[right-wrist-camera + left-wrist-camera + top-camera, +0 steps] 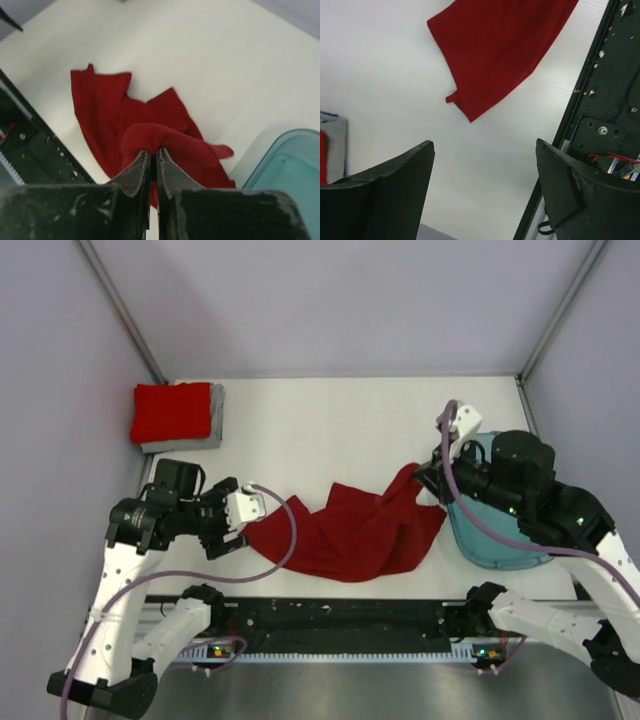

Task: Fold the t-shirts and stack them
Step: Flatten out the tshirt

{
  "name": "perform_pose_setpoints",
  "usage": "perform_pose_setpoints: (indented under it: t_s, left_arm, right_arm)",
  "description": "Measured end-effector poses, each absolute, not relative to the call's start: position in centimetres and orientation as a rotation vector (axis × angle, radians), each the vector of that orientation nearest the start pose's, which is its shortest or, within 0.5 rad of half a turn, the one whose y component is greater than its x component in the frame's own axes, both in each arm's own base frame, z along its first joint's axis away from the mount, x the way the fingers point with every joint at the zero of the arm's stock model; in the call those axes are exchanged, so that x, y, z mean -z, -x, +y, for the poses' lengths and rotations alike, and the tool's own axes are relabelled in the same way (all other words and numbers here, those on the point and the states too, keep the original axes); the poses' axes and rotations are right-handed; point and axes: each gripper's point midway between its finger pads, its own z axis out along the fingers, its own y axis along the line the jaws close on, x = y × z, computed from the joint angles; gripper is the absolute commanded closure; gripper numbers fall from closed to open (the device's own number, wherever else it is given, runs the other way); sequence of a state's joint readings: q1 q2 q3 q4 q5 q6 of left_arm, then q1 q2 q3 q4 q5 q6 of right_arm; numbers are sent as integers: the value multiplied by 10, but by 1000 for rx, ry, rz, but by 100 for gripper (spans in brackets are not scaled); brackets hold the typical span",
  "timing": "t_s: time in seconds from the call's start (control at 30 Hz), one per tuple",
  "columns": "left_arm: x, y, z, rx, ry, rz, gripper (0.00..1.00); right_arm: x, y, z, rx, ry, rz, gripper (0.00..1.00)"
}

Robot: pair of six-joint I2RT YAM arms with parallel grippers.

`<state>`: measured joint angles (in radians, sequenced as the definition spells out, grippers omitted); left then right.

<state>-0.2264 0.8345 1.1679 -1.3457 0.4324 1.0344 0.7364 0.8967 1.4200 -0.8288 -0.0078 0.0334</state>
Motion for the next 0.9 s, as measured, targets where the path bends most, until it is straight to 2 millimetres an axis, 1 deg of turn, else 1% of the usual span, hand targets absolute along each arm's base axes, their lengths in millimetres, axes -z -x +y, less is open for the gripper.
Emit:
perform_pose_setpoints:
  t_s: [0.07,0.1,0.17,0.2,0.23,0.27,0.33,0.43,0.47,0.53,0.6,0.67,0.7,0.8,0.9]
  left_arm:
    - [-220,-155,-87,306,-1554,1922,18]
    - [-217,-161,-91,341,-1534,1948,19]
    - [-209,-179,-100,389,-1489,2000,21]
    - [-203,-194,-105,402,-1467,2027,21]
    - [-194,-213,-113,412,-1446,2058,22]
    - [-189,-225,-118,419,-1435,2074,23]
    - [-170,-257,-135,442,-1417,2146,27]
    - [-153,-302,-173,485,-1410,2184,28]
    - [-149,-314,-187,501,-1418,2174,28]
    - [-142,-329,-213,521,-1449,2138,28]
    - [-133,-333,-237,544,-1509,2103,27]
    - [-120,-329,-256,581,-1588,2076,25]
    - [-113,-325,-263,606,-1628,2064,19]
    - [-95,-308,-276,686,-1733,2041,18]
    - [-86,-294,-285,745,-1791,2017,21]
  right_arm:
    - [-348,-183,179,-554,709,1852,100]
    - [-337,-179,178,-562,718,1873,100]
    - [-311,-169,173,-576,724,1924,100]
    - [-303,-164,170,-581,719,1944,100]
    - [-296,-161,168,-588,707,1958,100]
    - [-290,-159,167,-593,696,1972,100]
    - [-278,-156,164,-597,662,2007,100]
    - [-260,-160,157,-554,586,2074,100]
    - [-254,-162,153,-530,558,2099,100]
    - [-245,-166,147,-491,509,2134,100]
    - [-239,-173,140,-451,454,2166,100]
    - [-235,-182,134,-418,401,2190,100]
    - [-233,-185,130,-403,378,2200,100]
    - [-226,-198,119,-361,302,2244,100]
    - [-215,-208,112,-340,248,2299,100]
